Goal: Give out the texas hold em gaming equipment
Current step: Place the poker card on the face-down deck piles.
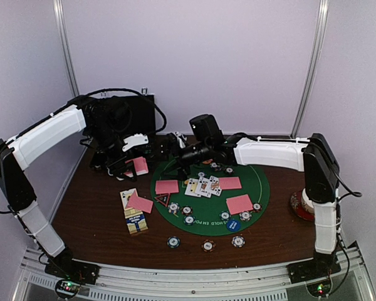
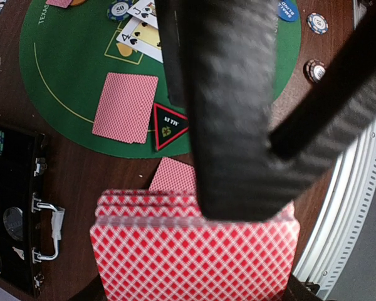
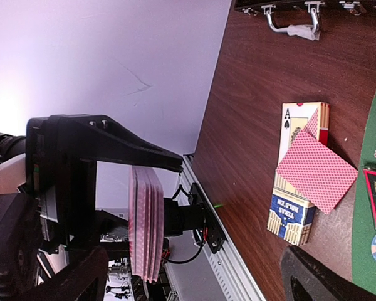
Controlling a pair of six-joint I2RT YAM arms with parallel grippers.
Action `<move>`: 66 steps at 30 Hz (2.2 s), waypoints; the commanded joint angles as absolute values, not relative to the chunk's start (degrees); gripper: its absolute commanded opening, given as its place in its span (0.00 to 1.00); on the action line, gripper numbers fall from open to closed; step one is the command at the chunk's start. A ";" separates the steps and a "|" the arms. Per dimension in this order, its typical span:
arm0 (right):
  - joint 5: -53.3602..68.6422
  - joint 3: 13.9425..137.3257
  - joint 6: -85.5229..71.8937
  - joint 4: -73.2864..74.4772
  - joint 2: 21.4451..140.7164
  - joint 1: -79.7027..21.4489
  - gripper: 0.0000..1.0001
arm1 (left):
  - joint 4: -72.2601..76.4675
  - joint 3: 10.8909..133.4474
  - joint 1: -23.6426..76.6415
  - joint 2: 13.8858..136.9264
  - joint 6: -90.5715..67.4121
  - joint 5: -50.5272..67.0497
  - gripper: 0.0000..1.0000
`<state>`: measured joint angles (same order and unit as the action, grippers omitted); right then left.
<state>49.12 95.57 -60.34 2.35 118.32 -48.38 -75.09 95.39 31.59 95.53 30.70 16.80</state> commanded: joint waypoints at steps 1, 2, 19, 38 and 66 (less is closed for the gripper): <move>51.14 98.95 -63.30 -3.44 120.07 -49.69 0.99 | -73.67 96.70 31.47 95.44 30.09 18.16 0.00; 51.20 99.15 -63.62 -3.92 120.31 -49.93 0.99 | -73.64 96.76 31.51 95.47 30.06 18.12 0.00; 52.50 101.29 -72.60 -16.96 126.12 -51.93 0.97 | -73.30 96.97 31.48 95.89 29.05 19.35 0.00; 51.77 100.47 -68.84 -10.13 127.21 -49.31 0.77 | -73.34 96.53 31.49 94.53 29.09 18.61 0.00; 52.97 95.11 -71.89 -15.37 118.04 -47.90 0.28 | -73.32 96.32 31.46 95.29 29.44 17.08 0.00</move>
<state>52.66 96.18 -70.02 -11.90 120.90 -48.34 -73.97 95.55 31.59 95.59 29.26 17.30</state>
